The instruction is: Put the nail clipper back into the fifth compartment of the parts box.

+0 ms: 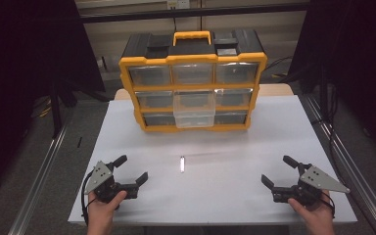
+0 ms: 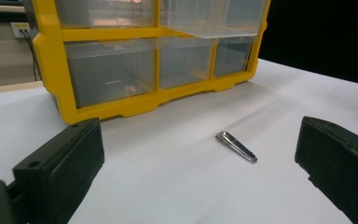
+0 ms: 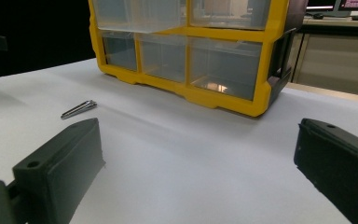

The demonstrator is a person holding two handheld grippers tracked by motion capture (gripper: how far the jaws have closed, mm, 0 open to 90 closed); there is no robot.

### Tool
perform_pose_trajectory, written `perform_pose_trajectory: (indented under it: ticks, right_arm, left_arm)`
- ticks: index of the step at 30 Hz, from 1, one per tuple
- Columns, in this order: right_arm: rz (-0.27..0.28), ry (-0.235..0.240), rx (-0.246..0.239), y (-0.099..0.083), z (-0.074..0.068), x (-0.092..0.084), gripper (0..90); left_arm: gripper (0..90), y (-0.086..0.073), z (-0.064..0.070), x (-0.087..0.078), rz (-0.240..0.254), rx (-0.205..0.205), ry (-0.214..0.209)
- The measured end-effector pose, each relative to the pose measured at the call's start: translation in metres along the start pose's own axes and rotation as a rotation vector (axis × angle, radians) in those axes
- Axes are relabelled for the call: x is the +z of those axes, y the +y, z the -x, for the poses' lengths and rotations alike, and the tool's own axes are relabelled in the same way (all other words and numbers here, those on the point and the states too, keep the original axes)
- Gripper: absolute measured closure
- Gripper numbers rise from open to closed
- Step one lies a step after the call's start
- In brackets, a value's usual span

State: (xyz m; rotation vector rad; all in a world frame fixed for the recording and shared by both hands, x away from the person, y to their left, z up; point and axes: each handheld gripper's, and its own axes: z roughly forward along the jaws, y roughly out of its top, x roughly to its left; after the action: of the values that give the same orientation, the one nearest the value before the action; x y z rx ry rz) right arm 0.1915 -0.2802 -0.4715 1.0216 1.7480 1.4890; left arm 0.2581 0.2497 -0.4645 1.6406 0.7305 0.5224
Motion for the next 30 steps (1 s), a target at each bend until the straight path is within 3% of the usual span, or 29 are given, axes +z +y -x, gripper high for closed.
perform_pose_trajectory:
  ticks: [5, 6, 8, 19, 23, 30]
  right_arm:
    - [0.001, -0.003, -0.009, 0.001, -0.001, 0.000, 0.5]
    - [0.001, 0.006, -0.013, 0.001, -0.002, 0.001, 0.5]
    - [0.003, 0.005, -0.016, 0.001, -0.002, 0.001, 0.6]
    - [0.003, 0.009, -0.022, 0.001, -0.003, 0.001, 0.6]
    - [0.004, 0.006, -0.018, 0.001, -0.003, 0.001, 0.6]
    - [0.002, 0.012, -0.024, 0.001, -0.003, 0.001, 0.7]
  left_arm:
    - [0.9, 0.000, 0.004, 0.004, -0.003, -0.033, 0.016]
    - [0.9, 0.001, 0.003, 0.004, -0.025, -0.011, 0.015]
    - [0.9, 0.002, 0.004, 0.007, -0.042, -0.013, -0.003]
    - [2.6, 0.007, 0.017, 0.034, -0.123, -0.062, 0.011]
    - [2.6, 0.008, 0.021, 0.043, -0.159, -0.037, 0.024]
    - [2.6, 0.008, 0.027, 0.056, -0.233, -0.034, 0.038]
